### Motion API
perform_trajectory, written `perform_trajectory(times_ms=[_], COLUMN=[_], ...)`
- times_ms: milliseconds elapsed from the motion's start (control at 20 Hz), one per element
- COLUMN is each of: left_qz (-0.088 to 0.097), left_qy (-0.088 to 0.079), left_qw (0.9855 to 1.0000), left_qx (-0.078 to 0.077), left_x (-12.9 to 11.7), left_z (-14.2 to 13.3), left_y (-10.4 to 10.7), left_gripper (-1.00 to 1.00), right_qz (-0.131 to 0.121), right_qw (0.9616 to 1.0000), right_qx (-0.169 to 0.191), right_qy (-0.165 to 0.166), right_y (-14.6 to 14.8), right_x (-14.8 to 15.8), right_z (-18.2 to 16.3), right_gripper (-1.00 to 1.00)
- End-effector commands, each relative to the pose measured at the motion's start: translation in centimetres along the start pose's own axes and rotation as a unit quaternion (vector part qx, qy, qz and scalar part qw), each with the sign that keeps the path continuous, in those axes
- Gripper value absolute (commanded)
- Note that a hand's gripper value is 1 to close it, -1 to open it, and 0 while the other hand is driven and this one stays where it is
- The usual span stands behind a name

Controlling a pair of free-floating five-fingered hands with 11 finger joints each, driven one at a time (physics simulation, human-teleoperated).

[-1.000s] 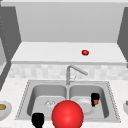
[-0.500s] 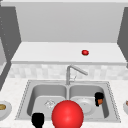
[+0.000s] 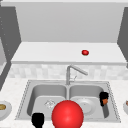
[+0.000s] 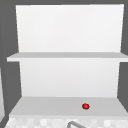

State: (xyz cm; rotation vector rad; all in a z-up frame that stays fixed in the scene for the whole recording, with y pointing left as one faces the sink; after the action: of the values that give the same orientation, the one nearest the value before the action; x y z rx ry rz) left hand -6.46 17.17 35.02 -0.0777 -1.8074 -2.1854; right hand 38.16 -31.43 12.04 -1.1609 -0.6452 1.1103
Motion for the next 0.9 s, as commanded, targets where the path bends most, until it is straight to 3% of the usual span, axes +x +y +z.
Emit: perform_trajectory(times_ms=[0, 400, 850], left_qz=[0.0, 0.0, 0.0], left_qy=[0.0, 0.0, 0.0], left_qw=[1.0, 1.0, 1.0], left_qx=[0.0, 0.0, 0.0], left_x=[0.0, 0.0, 0.0], left_z=[0.0, 0.0, 0.0], left_y=[0.0, 0.0, 0.0], left_gripper=[0.0, 0.0, 0.0], right_qz=[0.016, 0.013, 0.004], right_qw=[0.9998, 0.9999, 1.0], right_qx=[-0.012, -0.008, -0.002], right_qy=[-0.006, -0.004, -0.009], right_y=[-1.0, -2.9, -4.3], right_x=[-2.0, -6.4, -11.8], right_z=[0.8, 2.2, 1.1], right_gripper=[1.0, 1.0, 1.0])
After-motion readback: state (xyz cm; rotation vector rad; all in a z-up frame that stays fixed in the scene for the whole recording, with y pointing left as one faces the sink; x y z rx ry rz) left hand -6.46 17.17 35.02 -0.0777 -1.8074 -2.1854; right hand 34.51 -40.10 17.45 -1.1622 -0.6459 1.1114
